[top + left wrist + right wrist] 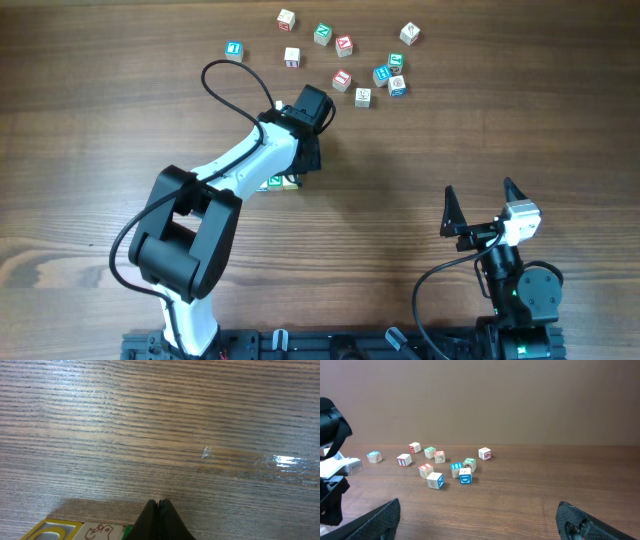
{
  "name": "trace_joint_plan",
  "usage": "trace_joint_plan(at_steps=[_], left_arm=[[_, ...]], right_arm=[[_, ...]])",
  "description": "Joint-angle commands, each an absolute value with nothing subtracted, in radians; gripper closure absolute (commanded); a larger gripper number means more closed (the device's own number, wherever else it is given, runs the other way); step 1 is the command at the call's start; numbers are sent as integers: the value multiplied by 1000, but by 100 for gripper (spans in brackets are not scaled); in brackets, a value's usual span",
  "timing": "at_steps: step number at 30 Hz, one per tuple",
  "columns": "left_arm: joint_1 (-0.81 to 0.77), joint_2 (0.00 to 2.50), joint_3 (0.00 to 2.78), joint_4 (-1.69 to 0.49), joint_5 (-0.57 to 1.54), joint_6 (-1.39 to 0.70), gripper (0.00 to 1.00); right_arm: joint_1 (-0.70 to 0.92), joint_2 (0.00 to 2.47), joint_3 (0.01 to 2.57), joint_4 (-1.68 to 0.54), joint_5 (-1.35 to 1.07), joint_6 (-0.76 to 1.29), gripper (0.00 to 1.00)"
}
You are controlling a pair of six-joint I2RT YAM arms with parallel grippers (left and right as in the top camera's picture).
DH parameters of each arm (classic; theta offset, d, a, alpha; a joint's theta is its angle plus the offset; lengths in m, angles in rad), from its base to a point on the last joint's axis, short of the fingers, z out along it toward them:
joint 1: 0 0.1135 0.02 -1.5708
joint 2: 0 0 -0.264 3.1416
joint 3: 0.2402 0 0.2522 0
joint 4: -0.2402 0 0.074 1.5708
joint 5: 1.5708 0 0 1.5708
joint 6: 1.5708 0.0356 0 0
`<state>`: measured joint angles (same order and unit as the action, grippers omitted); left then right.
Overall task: Form a horizontal line
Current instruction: 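Lower the E block right of the green Z block and adjust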
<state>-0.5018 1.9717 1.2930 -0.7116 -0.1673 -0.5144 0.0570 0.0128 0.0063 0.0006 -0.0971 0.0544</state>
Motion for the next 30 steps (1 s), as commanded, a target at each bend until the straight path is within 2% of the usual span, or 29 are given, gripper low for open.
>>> trace_joint_plan(at_steps=[1, 16, 20, 22, 25, 30], left_arm=[[-499, 1976, 1292, -722, -161, -528, 96], [-500, 1976, 1292, -733, -151, -528, 96], [-499, 1976, 1292, -614, -196, -529, 96], [-502, 1976, 1292, -586, -86, -528, 96], [-516, 1976, 1292, -649, 45, -501, 96], [-531, 1976, 1292, -799, 24, -501, 96]], right_arm=[[53, 5, 5, 6, -110, 45, 0], [53, 5, 5, 6, -109, 45, 0], [53, 5, 5, 6, -109, 45, 0], [53, 5, 5, 6, -109, 45, 1], [53, 5, 5, 6, -109, 45, 0], [53, 5, 5, 6, -109, 45, 0]])
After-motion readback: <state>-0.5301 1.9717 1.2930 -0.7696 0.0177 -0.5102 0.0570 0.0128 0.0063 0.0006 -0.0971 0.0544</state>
